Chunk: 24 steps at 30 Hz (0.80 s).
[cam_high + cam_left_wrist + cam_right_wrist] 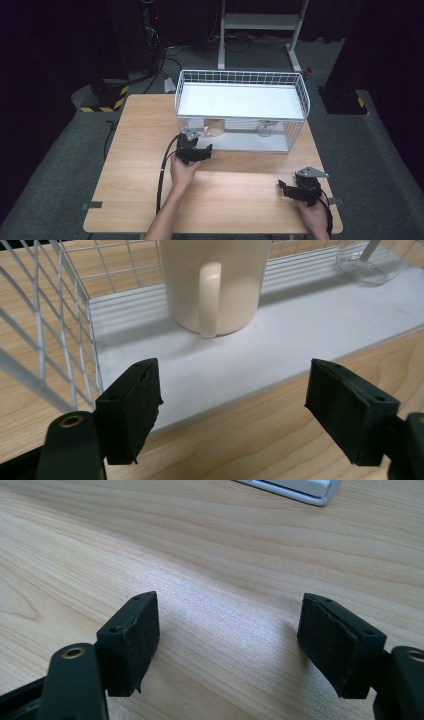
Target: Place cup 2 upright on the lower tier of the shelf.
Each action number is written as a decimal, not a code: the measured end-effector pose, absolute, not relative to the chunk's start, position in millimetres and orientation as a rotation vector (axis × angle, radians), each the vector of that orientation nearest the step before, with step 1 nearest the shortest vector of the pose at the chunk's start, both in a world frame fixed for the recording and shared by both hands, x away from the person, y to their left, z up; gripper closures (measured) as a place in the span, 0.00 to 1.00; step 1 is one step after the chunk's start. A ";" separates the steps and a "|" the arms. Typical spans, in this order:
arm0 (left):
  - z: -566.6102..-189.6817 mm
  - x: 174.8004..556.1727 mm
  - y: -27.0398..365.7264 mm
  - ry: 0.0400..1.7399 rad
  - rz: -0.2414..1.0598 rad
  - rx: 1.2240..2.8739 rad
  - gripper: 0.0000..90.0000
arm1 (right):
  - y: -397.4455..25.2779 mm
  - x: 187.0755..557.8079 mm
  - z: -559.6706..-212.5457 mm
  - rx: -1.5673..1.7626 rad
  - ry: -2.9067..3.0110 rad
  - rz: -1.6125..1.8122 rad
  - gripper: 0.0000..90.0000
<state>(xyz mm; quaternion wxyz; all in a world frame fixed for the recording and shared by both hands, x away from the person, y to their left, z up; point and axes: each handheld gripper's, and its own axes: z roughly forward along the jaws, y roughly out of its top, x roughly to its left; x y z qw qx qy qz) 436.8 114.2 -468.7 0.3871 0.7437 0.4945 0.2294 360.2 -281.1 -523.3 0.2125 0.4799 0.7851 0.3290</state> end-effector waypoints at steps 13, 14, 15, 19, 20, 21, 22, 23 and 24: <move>-463.7 416.9 115.2 1.193 0.571 1.904 0.24 | -281.1 360.2 -523.3 1.333 2.180 0.914 0.28; -463.8 415.9 115.8 1.192 0.570 1.906 0.24 | -281.1 360.2 -523.3 1.332 2.180 0.913 0.28; -464.2 414.2 116.4 1.195 0.556 1.897 0.24 | -281.1 360.1 -523.3 1.333 2.180 0.913 0.28; -466.3 407.2 118.9 1.190 0.551 1.896 0.24 | -281.1 360.1 -523.3 1.333 2.180 0.913 0.28; -466.8 405.7 120.1 1.186 0.553 1.899 0.24 | -281.1 360.2 -523.3 1.332 2.180 0.913 0.28; -467.7 403.7 121.3 1.189 0.542 1.889 0.24 | -281.1 360.2 -523.3 1.332 2.180 0.914 0.28; -468.2 401.9 122.6 1.192 0.539 1.879 0.24 | -281.1 360.1 -523.3 1.332 2.180 0.913 0.28; -468.6 400.4 123.6 1.192 0.540 1.874 0.25 | -281.1 360.1 -523.3 1.332 2.180 0.913 0.28; -469.6 397.8 124.8 1.193 0.543 1.864 0.25 | -281.1 360.1 -523.3 1.332 2.180 0.913 0.28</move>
